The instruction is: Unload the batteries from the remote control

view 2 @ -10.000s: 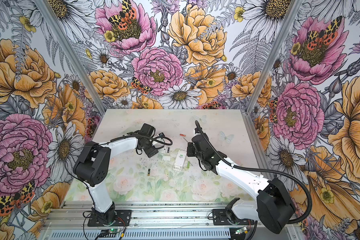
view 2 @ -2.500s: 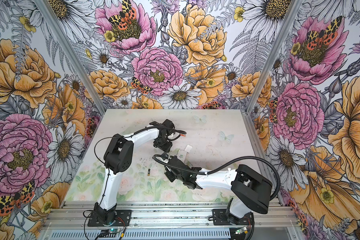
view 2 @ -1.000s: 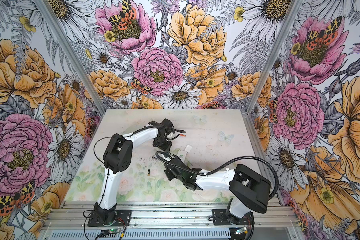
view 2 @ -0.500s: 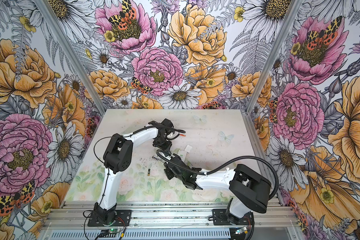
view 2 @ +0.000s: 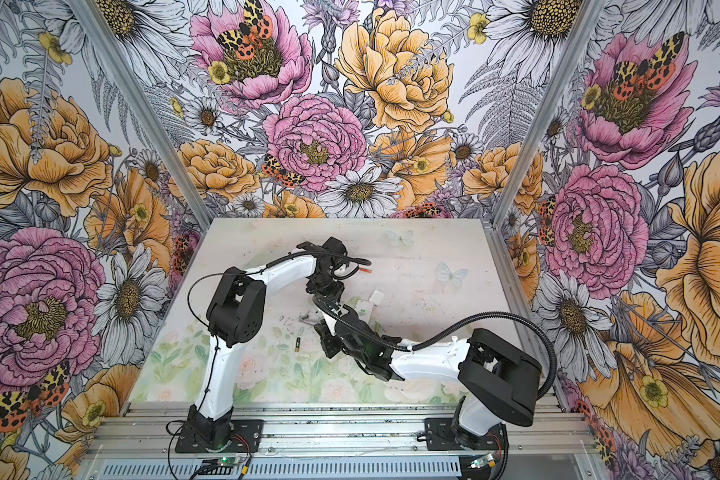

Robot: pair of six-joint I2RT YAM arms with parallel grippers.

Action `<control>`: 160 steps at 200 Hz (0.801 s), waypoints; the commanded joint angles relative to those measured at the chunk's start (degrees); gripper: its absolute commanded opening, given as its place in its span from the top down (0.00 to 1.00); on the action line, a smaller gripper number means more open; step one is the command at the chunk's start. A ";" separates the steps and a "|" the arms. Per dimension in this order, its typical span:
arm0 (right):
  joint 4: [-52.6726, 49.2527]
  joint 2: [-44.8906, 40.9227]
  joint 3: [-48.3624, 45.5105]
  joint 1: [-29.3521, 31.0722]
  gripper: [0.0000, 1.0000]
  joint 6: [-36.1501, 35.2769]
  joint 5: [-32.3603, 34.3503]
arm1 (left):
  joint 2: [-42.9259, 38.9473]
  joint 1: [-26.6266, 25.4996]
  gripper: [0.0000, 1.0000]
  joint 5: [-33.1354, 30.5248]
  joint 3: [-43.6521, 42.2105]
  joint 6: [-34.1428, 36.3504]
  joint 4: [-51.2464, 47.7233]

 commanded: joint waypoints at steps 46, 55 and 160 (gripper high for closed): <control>9.24 -0.92 1.08 -0.74 1.00 1.45 1.25 | 2.57 -1.71 0.89 8.15 -0.63 -3.76 2.66; 8.05 -1.61 0.77 -0.70 1.00 1.45 1.58 | 2.49 -1.70 0.89 8.04 -0.87 -3.84 2.83; -12.27 -20.70 -9.73 -4.52 1.00 1.31 12.44 | -4.88 1.33 0.01 4.90 3.22 -13.14 4.67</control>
